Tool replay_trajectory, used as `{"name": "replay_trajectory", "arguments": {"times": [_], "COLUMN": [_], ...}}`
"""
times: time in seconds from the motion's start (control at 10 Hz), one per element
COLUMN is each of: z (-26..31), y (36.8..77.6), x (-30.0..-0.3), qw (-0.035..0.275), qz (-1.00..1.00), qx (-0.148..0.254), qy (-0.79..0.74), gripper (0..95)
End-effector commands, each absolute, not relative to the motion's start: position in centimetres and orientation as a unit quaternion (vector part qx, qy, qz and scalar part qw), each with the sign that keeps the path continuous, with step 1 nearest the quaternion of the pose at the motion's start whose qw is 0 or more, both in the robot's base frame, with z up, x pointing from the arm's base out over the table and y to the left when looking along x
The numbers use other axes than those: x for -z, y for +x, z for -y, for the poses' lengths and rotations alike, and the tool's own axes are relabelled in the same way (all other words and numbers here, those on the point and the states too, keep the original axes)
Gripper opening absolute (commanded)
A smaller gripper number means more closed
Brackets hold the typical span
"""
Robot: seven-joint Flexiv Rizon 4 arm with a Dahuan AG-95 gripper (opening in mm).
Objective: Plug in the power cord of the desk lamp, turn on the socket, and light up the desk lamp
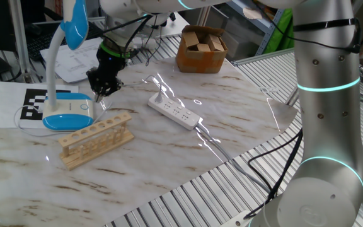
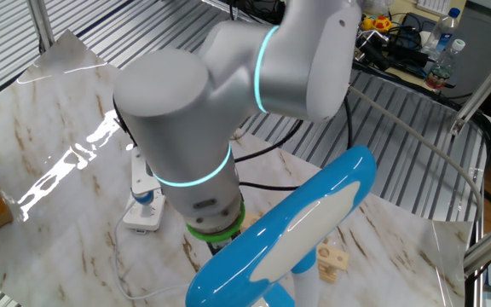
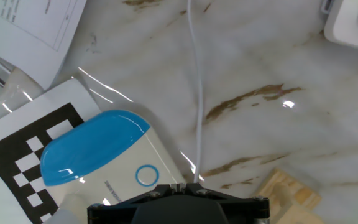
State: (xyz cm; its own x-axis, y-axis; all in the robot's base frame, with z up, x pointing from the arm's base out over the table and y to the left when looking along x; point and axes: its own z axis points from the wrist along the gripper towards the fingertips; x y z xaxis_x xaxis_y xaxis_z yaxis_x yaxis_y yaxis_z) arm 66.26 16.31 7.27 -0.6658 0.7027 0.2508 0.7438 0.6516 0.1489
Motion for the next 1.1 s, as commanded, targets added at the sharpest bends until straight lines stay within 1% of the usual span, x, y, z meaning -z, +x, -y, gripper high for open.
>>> {"name": "replay_trajectory", "arguments": {"times": [0.1, 0.5, 1.1], "z": [-16.5, -17.8, -18.6], "y": [66.4, 66.9, 68.0], "x": [-7.1, -6.6, -5.3], "qw": [0.083, 0.081, 0.065], "qz": [0.903, 0.898, 0.897], "qx": [0.124, 0.127, 0.129], "qy": [-0.403, -0.414, -0.419], "gripper": [0.0, 0.0, 0.0]}}
